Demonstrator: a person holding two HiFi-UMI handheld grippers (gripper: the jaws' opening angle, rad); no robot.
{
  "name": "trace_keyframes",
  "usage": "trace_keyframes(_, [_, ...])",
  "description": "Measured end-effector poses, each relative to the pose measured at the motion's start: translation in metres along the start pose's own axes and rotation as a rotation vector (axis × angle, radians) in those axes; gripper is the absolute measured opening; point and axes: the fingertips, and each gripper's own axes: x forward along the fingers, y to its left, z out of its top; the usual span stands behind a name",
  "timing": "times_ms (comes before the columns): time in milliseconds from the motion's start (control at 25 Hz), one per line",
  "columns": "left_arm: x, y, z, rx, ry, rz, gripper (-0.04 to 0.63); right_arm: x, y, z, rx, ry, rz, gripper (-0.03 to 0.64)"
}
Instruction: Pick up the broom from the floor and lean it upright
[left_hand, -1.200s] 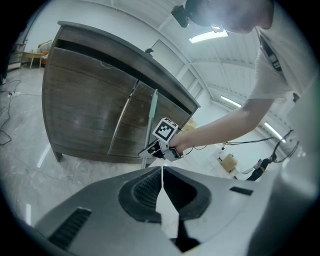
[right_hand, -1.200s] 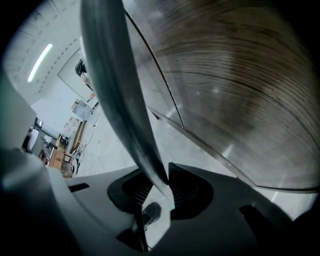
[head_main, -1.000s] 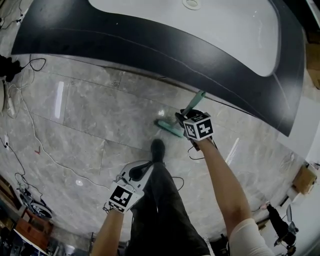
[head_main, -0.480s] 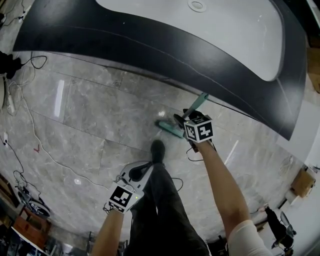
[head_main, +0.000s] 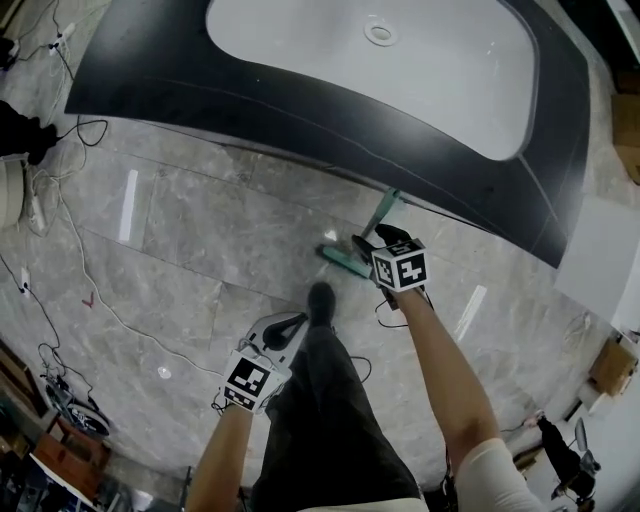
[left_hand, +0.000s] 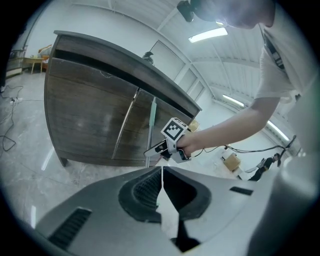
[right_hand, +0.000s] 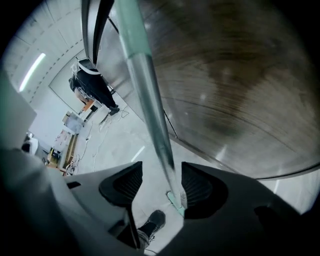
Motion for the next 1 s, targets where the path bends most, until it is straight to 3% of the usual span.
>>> trace_keyframes(280, [-0.017,0.004,0.038,0.05,0.043,0.005,0.011,-0.045,0.024,0.03,-0.006,-0.026,0.005,0.235])
trace_keyframes(680, [-0.051,-0.055,0.137,0.165,0.067,-0.011,0.011,-0.173,0.075,0.056,-0.022,-0.066,0.003,0.146])
trace_keyframes(800, [-0.068,-0.075,0.165,0.201,0.091,-0.011,0.011,-0.222,0.098,0.061,-0.06,-0.075,-0.008,0.098])
trace_keyframes(1000, [-0.096,-0.105,0.204,0.244,0.085,-0.016,0.011,-0.293,0.138,0.07,-0.161,-0.105,-0.006,0.08])
